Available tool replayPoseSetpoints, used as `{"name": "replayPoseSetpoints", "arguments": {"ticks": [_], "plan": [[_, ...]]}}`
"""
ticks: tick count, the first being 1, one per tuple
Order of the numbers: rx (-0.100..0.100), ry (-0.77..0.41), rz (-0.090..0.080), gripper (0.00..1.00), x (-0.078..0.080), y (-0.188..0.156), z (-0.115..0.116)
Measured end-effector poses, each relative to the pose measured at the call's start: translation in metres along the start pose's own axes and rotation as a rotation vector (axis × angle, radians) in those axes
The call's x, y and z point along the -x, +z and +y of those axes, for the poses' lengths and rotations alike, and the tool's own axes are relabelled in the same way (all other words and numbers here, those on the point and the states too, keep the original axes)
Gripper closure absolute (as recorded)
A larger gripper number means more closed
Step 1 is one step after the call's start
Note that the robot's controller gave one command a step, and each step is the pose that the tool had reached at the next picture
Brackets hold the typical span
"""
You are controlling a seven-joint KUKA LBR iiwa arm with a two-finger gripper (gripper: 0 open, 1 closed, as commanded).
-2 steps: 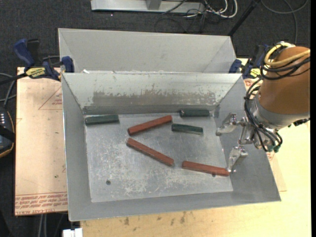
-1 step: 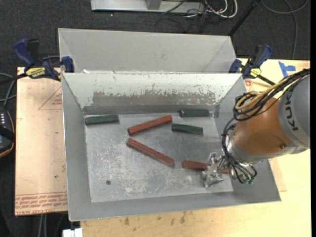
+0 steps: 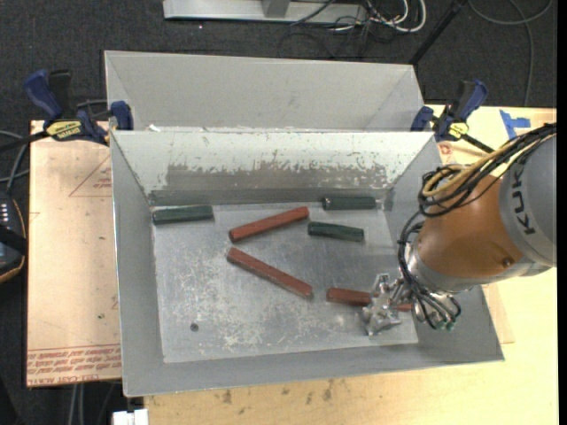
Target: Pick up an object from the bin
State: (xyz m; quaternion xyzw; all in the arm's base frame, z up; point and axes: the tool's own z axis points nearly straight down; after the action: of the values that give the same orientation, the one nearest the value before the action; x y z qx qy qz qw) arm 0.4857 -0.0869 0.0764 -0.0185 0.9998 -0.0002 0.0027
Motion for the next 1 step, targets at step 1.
{"name": "replayPoseSetpoints", "arguments": {"ticks": [1], "plan": [[0.0,-0.152,0.0,0.0,0.013,0.0033,-0.0244]]}}
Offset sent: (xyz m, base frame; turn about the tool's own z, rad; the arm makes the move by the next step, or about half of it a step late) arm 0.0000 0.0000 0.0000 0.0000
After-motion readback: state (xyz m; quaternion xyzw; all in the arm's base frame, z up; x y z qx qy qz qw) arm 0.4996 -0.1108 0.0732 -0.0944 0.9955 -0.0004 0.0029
